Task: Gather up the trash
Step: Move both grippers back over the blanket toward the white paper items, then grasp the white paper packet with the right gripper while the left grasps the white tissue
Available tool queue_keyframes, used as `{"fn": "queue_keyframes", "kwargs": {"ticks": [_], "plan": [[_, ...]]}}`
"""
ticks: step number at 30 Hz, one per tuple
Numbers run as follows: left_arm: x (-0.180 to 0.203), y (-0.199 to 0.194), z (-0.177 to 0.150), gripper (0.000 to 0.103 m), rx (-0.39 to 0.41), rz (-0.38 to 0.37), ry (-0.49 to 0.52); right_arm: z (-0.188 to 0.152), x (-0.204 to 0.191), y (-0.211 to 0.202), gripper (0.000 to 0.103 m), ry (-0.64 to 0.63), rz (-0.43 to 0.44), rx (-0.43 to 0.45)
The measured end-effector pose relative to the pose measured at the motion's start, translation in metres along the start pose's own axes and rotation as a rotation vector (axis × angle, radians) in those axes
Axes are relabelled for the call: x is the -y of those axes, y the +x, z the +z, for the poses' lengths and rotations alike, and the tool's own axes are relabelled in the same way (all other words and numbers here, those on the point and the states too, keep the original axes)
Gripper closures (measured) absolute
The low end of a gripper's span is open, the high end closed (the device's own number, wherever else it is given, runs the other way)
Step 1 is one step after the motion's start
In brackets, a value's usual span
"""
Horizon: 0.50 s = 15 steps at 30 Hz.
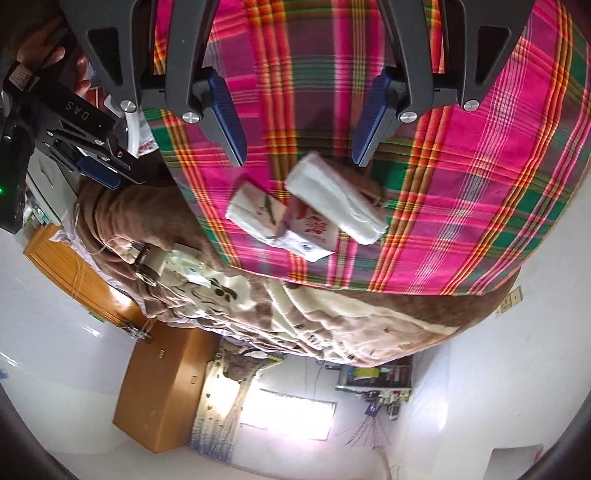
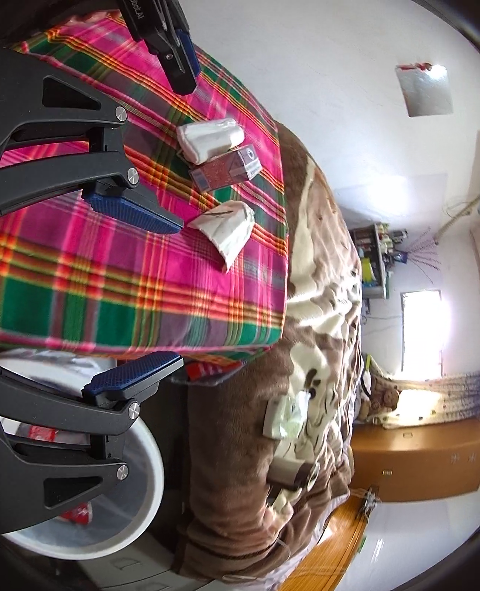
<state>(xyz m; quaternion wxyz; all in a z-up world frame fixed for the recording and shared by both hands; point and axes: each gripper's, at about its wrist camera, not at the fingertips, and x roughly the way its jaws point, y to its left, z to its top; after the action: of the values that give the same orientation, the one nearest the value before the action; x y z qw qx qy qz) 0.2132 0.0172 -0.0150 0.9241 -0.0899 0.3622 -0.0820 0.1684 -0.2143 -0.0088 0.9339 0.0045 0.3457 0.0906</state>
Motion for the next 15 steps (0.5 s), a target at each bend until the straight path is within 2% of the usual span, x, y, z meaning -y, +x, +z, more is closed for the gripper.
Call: {"fn": "queue_keyframes", "kwargs": {"ticks": [11, 15], "plan": [[-0.027, 0.047, 0.015, 0.039, -0.059, -0.017, -0.113, 0.023, -0.015, 0.043, 0.036, -0.037, 0.047, -0.046], [-0.031, 0.064, 0.021, 0.039, -0.080, 0.015, -0.122, 0.030, -0.017, 0.061, 0.036, -0.035, 0.058, -0.060]]}}
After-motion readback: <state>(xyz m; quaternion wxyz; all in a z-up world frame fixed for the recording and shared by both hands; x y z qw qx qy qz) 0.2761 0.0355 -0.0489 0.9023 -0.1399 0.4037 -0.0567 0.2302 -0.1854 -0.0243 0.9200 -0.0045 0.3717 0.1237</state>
